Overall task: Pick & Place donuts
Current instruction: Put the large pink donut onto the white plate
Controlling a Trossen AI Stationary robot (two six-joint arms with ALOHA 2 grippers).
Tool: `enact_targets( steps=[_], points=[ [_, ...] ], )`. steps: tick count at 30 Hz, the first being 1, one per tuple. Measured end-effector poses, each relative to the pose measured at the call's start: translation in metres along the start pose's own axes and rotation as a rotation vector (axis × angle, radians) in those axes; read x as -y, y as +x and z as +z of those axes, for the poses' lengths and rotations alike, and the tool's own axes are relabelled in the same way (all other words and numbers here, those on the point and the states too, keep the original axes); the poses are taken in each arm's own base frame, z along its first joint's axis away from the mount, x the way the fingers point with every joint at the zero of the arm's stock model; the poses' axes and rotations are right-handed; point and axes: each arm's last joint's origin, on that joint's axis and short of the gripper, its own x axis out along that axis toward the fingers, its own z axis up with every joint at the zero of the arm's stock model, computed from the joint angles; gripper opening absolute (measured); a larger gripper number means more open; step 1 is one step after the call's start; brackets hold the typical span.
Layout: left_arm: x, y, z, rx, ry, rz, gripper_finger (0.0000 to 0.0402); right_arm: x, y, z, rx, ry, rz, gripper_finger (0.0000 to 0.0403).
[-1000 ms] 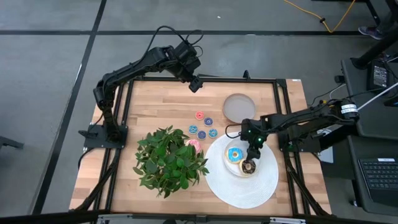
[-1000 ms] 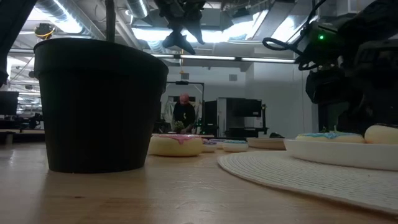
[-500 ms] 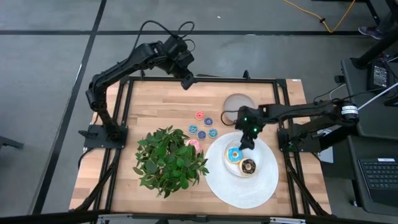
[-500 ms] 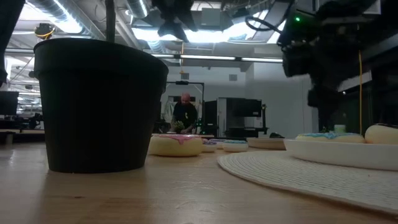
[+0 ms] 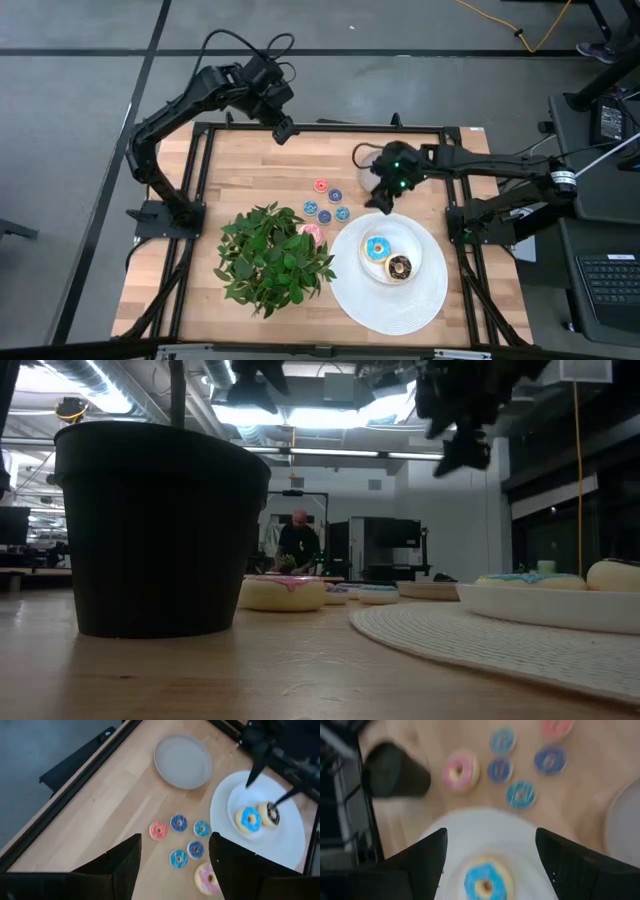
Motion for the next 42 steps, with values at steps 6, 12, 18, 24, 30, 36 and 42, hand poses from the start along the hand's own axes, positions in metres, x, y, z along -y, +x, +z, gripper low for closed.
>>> enact_targets(
  steps=[6,12,18,24,30,36,42],
  points=[
    [0.002,-0.019,-0.009,0.004,0.110,-0.001,0.0224,-0.014,-0.023,0.022,0.140,-0.004,-0.032,0.0303],
    [0.008,-0.039,-0.016,0.054,0.209,-0.015,0.0224,-0.022,-0.039,0.035,0.247,-0.089,-0.105,0.0303],
    [0.018,-0.058,-0.021,0.133,0.330,-0.076,0.0224,-0.026,-0.046,0.039,0.270,-0.175,-0.110,0.0303],
    [0.023,-0.080,-0.024,0.237,0.385,-0.141,0.0223,-0.027,-0.047,0.040,0.283,-0.042,-0.084,0.0303],
    [0.022,-0.094,-0.031,0.363,0.345,-0.089,0.0223,-0.028,-0.047,0.041,0.299,0.012,-0.068,0.0303],
    [0.017,-0.099,-0.053,0.549,0.297,-0.033,0.0223,-0.030,-0.048,0.044,0.332,0.003,-0.045,0.0303],
    [0.006,-0.084,-0.086,0.543,0.241,-0.021,0.0222,-0.030,-0.048,0.045,0.335,-0.002,-0.040,0.0303]
  ],
)
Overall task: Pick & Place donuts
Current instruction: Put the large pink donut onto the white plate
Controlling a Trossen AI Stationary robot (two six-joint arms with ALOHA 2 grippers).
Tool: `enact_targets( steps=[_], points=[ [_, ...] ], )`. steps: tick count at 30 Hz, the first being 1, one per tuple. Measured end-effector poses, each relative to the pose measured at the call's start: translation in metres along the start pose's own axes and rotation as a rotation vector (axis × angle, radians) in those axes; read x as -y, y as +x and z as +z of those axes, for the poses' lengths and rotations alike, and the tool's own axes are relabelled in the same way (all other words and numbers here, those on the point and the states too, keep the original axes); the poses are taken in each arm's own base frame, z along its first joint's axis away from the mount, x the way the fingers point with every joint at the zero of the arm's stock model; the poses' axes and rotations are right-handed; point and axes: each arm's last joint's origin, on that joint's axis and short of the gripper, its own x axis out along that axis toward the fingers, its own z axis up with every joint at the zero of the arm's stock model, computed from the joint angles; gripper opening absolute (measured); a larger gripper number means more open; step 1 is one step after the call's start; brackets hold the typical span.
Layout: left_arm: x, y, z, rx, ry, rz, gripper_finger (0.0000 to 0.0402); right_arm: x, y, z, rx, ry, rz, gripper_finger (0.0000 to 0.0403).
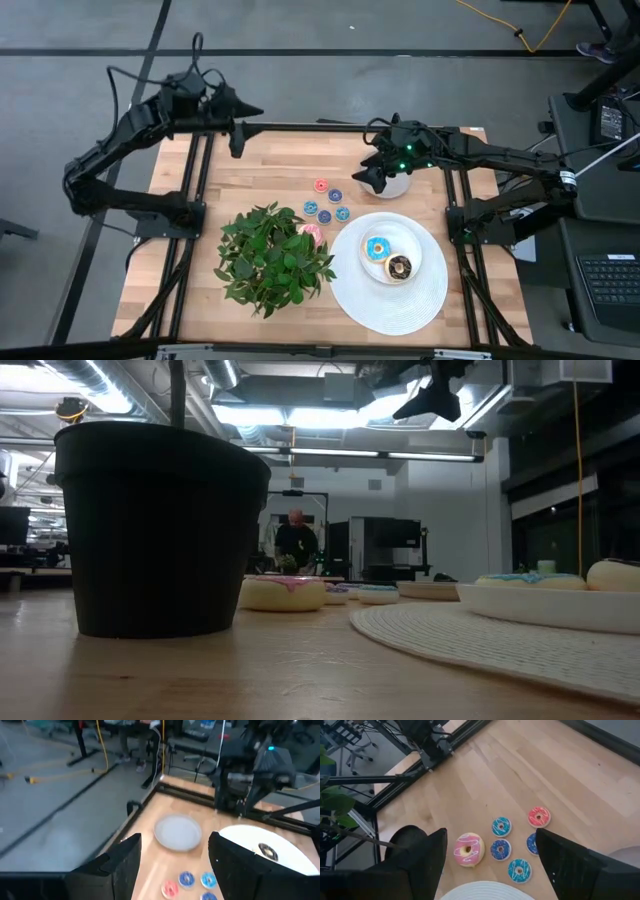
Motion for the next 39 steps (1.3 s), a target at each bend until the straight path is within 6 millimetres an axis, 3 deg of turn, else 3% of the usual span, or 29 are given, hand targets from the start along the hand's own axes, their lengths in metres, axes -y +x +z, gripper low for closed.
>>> enact_targets(
  steps=[15,31,39],
  points=[
    [-0.007,0.024,-0.092,-0.177,-0.313,0.035,0.0224,-0.007,-0.001,0.013,0.139,-0.012,0.070,0.0303],
    [-0.010,0.064,-0.165,-0.296,-0.694,-0.038,0.0224,-0.007,-0.001,0.013,0.137,0.043,0.072,0.0303],
    [0.000,0.081,-0.190,-0.413,-0.829,-0.035,0.0224,-0.007,-0.001,0.013,0.137,0.011,0.071,0.0303]
  ],
)
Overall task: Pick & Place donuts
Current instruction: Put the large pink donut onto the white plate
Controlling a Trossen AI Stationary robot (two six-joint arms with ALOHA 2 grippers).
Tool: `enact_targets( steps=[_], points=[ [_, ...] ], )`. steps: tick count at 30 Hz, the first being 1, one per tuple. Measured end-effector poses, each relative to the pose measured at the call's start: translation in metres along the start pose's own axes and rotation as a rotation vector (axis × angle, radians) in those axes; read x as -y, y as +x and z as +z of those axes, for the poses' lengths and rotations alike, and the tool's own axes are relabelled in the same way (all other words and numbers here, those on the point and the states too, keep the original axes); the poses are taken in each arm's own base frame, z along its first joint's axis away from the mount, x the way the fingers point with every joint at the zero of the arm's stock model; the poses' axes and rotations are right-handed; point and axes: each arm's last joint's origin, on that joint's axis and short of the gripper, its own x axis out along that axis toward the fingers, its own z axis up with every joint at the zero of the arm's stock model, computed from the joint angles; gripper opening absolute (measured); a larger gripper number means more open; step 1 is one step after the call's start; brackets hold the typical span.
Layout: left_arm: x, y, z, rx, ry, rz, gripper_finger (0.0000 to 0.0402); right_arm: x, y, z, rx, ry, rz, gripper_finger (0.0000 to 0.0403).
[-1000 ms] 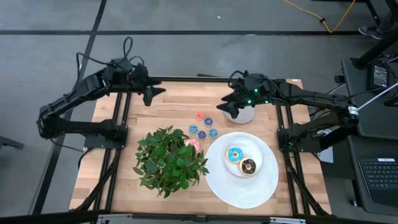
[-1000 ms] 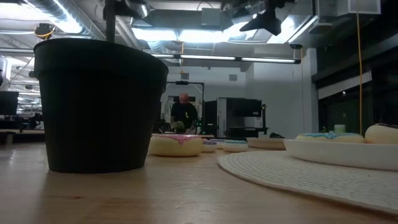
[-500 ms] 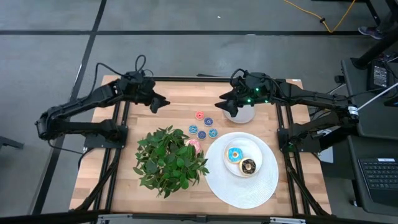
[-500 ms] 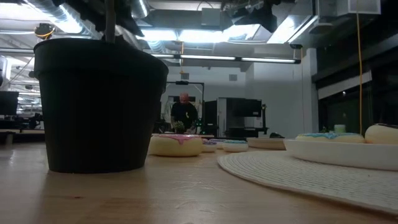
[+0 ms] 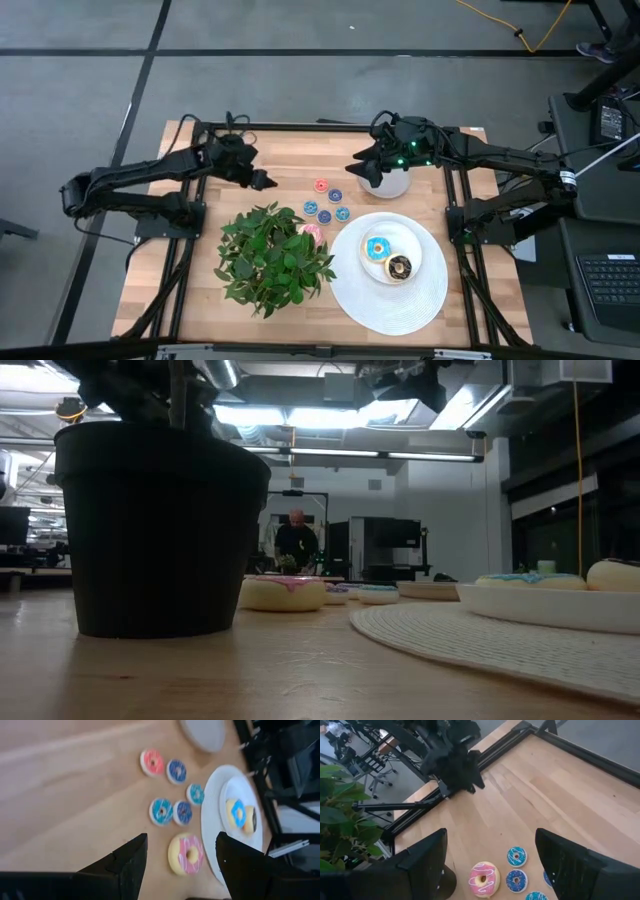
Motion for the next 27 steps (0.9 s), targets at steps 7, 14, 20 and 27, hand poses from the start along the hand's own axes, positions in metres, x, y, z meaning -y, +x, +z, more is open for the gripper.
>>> enact_targets(
  steps=[7,14,20,27],
  points=[
    [0.005,0.026,-0.009,-0.094,-0.022,0.021,0.0223,0.000,0.000,0.000,-0.001,-0.050,-0.001,0.0303],
    [0.010,0.059,-0.013,-0.132,-0.018,0.009,0.0223,0.000,0.000,0.000,-0.004,-0.058,-0.003,0.0303],
    [0.012,0.086,-0.021,-0.173,0.001,-0.007,0.0223,0.001,0.000,-0.001,-0.014,-0.075,-0.008,0.0303],
    [0.007,0.104,-0.031,-0.234,0.018,0.030,0.0223,0.001,0.000,-0.002,-0.020,-0.077,-0.012,0.0303]
  ],
)
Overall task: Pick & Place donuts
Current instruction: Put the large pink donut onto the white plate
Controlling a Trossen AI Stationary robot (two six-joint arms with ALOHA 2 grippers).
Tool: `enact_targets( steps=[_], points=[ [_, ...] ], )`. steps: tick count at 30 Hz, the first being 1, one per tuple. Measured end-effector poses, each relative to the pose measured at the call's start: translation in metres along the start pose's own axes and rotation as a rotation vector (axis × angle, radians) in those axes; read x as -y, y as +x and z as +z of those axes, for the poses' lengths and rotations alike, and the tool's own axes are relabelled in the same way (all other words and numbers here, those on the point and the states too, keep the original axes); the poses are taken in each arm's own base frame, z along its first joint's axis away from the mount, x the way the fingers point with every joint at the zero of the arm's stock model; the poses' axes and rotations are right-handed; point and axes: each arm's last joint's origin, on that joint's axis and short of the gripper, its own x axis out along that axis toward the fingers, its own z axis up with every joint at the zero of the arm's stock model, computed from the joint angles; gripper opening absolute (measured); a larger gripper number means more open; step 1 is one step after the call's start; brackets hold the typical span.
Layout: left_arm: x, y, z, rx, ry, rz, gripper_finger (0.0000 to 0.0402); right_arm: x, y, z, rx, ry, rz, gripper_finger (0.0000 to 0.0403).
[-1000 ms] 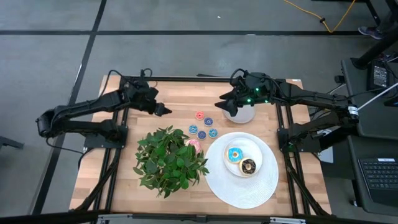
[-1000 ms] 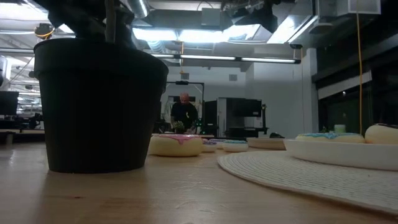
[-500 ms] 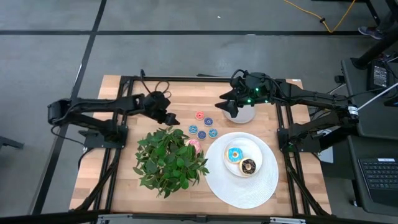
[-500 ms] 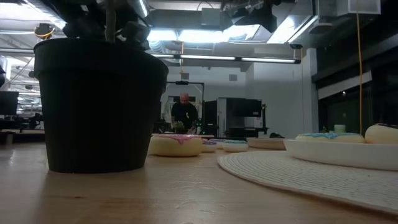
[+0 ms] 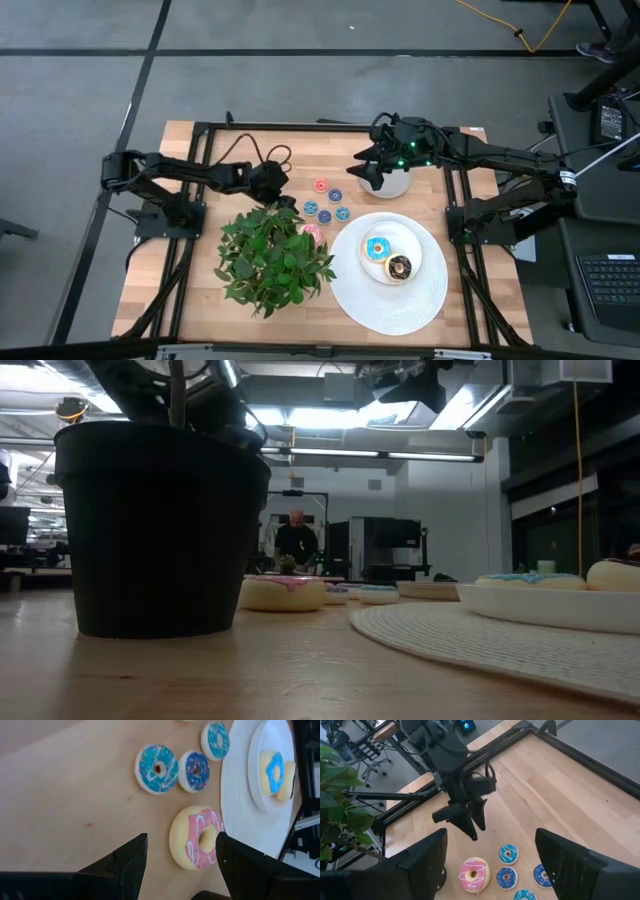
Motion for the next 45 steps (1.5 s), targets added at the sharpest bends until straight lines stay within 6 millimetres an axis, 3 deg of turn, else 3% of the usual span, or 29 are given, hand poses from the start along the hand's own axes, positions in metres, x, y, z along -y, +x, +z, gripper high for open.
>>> enact_targets(
  steps=[27,36,45],
  points=[
    [0.008,0.058,-0.029,-0.080,0.019,-0.037,0.0223,0.000,0.000,0.000,-0.004,-0.038,-0.002,0.0303],
    [0.006,0.067,-0.034,-0.105,0.009,-0.023,0.0222,0.000,0.000,0.000,-0.005,-0.049,-0.003,0.0303],
    [0.004,0.067,-0.032,-0.116,0.010,-0.026,0.0158,0.000,0.000,-0.001,-0.006,-0.052,-0.004,0.0303]
  ],
)
